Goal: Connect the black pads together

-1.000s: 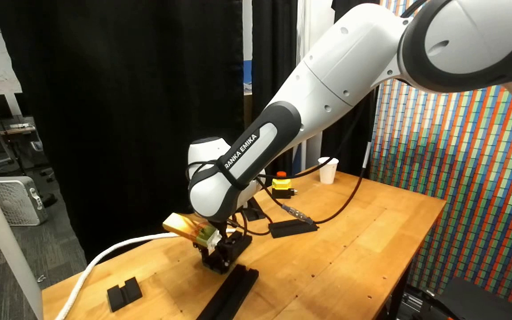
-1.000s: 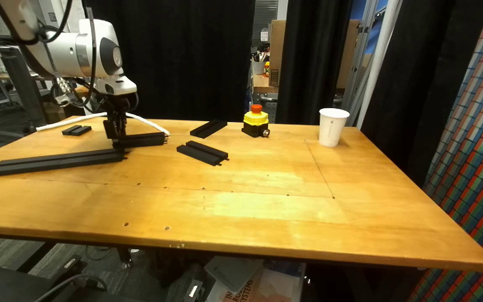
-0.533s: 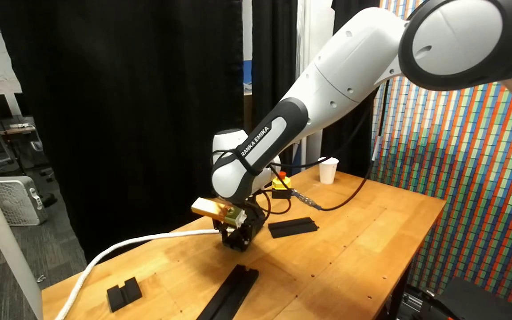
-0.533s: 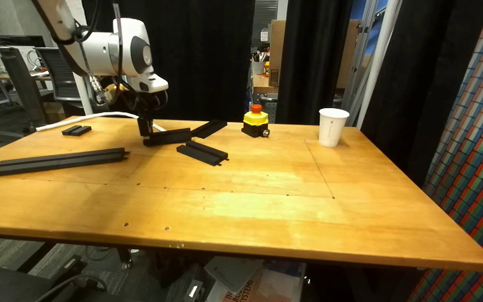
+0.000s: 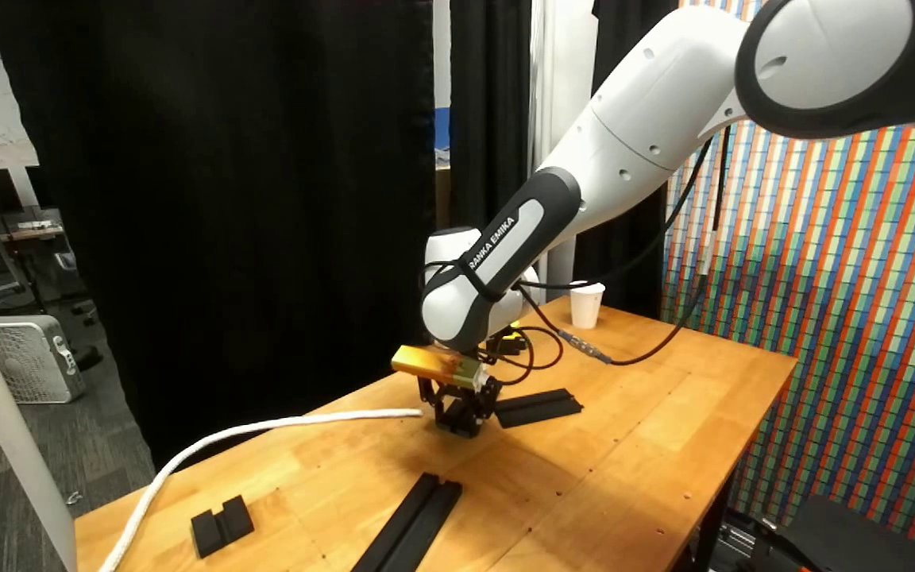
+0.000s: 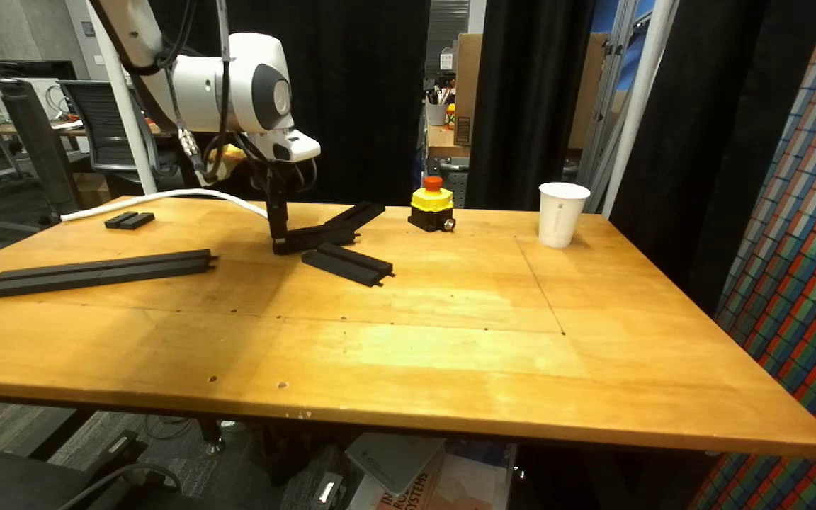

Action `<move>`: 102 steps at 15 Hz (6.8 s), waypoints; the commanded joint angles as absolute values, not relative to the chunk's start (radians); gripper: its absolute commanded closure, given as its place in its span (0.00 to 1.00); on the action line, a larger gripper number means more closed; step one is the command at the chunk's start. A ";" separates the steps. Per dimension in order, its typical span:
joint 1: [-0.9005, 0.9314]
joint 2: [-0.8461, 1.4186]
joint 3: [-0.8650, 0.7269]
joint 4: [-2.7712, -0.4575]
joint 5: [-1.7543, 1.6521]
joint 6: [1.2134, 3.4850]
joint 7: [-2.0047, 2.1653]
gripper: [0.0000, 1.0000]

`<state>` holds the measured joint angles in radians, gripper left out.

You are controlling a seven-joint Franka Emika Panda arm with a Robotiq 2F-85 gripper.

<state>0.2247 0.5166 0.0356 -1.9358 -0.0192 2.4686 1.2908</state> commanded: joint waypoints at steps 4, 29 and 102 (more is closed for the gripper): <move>0.179 0.390 0.066 -2.119 0.076 2.546 1.158 0.55; 0.200 0.310 0.152 -2.226 0.318 2.550 0.948 0.55; 0.316 0.383 0.120 -2.157 0.191 2.524 1.243 0.55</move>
